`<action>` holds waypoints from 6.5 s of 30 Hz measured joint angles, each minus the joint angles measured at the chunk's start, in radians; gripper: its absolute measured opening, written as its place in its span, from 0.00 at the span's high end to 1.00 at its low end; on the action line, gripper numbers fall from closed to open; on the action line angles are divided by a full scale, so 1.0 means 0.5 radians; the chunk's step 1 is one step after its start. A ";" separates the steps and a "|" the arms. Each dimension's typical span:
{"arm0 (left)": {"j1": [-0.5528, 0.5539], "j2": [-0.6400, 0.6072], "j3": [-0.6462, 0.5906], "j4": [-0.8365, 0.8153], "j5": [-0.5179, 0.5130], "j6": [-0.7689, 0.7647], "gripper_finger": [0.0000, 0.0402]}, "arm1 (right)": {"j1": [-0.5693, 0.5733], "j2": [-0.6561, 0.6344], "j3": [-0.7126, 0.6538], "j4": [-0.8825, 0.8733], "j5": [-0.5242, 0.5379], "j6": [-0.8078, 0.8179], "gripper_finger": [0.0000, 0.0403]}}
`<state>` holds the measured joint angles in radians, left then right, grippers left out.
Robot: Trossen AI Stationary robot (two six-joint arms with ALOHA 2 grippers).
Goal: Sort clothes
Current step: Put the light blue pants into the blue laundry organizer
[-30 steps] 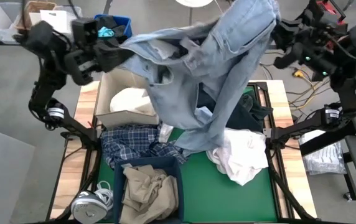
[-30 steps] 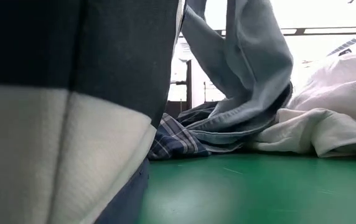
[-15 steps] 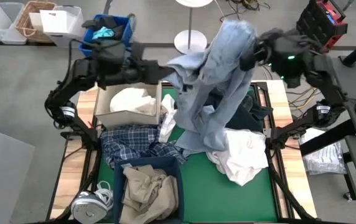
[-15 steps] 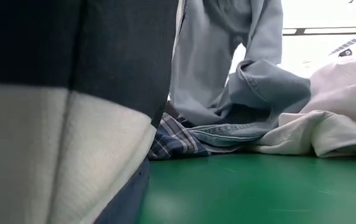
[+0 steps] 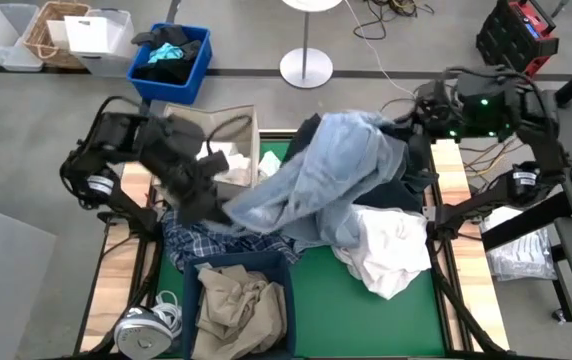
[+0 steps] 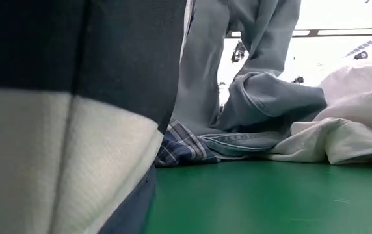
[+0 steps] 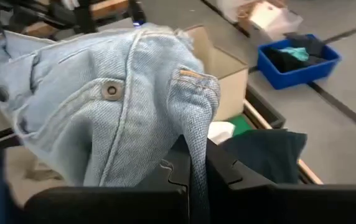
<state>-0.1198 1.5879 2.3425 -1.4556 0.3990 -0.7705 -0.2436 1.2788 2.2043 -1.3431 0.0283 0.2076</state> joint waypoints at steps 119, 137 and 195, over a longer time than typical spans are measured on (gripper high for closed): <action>0.425 0.219 0.023 0.881 -1.312 0.099 0.94 | 0.344 0.648 -0.155 1.024 0.427 -0.452 0.94; 0.425 0.238 0.024 0.653 -1.339 0.232 0.73 | 0.346 0.702 -0.155 0.993 0.407 -0.447 0.94; 0.371 0.485 0.022 1.847 0.580 1.355 0.39 | 0.346 0.584 0.303 3.723 -0.877 0.676 0.94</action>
<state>0.0655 1.8303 2.3535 -0.5321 0.6892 -0.0931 -0.0704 1.5708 2.3558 0.5183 -0.4103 0.5455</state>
